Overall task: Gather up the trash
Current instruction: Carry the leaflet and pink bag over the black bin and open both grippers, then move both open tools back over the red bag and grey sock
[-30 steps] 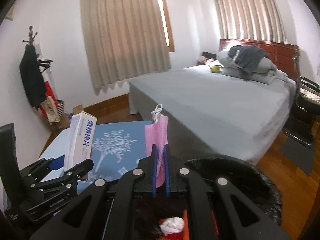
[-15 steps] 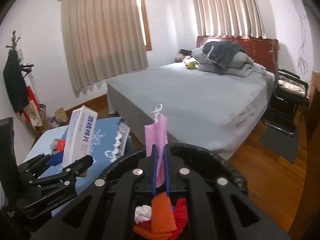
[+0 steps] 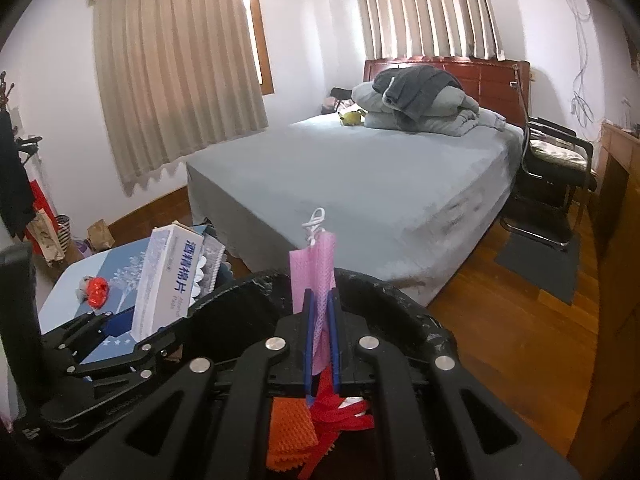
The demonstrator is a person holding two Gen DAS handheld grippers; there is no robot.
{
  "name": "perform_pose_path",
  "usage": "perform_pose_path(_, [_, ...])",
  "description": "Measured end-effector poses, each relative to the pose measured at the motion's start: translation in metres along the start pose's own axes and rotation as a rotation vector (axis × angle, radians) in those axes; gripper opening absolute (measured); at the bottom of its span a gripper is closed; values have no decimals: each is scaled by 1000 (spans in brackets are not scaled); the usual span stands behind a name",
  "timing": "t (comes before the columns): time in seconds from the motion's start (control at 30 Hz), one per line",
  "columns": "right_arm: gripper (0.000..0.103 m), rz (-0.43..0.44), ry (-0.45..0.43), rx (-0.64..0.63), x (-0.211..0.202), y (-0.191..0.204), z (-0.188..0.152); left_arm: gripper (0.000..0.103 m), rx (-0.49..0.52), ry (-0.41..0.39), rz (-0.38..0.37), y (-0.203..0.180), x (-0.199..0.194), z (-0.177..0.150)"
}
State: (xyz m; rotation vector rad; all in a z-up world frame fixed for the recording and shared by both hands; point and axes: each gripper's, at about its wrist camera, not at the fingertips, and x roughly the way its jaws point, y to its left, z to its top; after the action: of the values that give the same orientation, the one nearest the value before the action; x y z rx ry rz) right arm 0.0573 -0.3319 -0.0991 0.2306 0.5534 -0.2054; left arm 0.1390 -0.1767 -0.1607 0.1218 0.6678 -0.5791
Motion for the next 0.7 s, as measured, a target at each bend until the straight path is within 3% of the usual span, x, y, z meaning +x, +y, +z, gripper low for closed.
perform_pose_path(0.07, [11,-11,12,5,3,-2,-2,67,-7,9,-14,2,2,-1])
perform_pose_path(0.23, [15,-27,25,18,5,-4,-5,73,-26,0,4,11,0,-1])
perform_pose_path(0.3, [27,-30,23,19,3,-3,-6,76,-40,-5,22,18,-3,-1])
perform_pose_path(0.37, [54,-39,14,19,2,-1,-4,85,-53,-11,42,25,-7,-1])
perform_pose_path(0.53, [92,-62,-6,21,1,4,-3,91,-99,-26,102,50,-20,-1])
perform_pose_path(0.57, [97,-57,-8,23,3,3,-3,92,-108,-28,123,57,-24,-1])
perform_pose_path(0.7, [97,-32,-10,14,5,15,-1,93,-151,-42,192,89,-39,-4])
